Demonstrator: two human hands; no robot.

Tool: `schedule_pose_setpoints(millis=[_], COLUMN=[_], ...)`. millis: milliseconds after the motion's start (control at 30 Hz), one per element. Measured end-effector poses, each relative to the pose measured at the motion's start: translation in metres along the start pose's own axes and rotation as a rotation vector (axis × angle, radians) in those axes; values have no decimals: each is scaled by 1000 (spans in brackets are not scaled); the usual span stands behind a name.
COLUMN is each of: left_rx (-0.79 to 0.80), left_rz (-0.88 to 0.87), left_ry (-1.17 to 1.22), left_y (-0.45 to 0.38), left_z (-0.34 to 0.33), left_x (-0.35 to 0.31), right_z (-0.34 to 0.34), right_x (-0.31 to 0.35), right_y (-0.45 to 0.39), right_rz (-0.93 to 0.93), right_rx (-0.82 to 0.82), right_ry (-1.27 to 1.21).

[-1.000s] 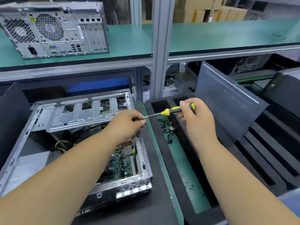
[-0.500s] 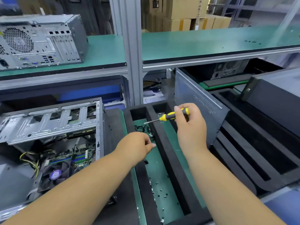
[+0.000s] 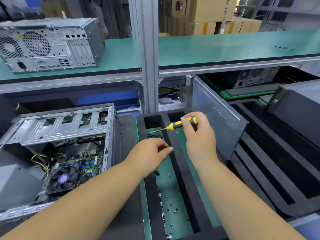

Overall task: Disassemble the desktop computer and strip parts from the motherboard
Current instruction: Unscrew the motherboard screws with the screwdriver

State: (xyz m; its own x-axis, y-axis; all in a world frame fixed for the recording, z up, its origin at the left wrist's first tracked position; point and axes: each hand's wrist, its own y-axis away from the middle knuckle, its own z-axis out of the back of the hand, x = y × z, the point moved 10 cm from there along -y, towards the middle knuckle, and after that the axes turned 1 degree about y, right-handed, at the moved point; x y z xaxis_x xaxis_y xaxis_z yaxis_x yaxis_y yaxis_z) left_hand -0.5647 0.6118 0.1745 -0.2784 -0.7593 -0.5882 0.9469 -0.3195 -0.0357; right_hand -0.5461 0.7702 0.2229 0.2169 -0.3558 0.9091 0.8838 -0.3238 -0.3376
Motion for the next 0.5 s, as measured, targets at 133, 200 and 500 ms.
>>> schedule_pose_setpoints(millis=[133, 200, 500], left_rx=[-93, -134, -253], left_rz=[-27, -26, 154], left_ry=[-24, -28, 49], left_y=[4, 8, 36], left_z=[32, 48, 115], left_x=[4, 11, 84], right_z=[-7, -16, -100], right_x=[4, 6, 40], right_y=[-2, -1, 10], right_rz=[5, -6, 15], right_rx=[14, 30, 234], right_ry=[-13, -43, -140])
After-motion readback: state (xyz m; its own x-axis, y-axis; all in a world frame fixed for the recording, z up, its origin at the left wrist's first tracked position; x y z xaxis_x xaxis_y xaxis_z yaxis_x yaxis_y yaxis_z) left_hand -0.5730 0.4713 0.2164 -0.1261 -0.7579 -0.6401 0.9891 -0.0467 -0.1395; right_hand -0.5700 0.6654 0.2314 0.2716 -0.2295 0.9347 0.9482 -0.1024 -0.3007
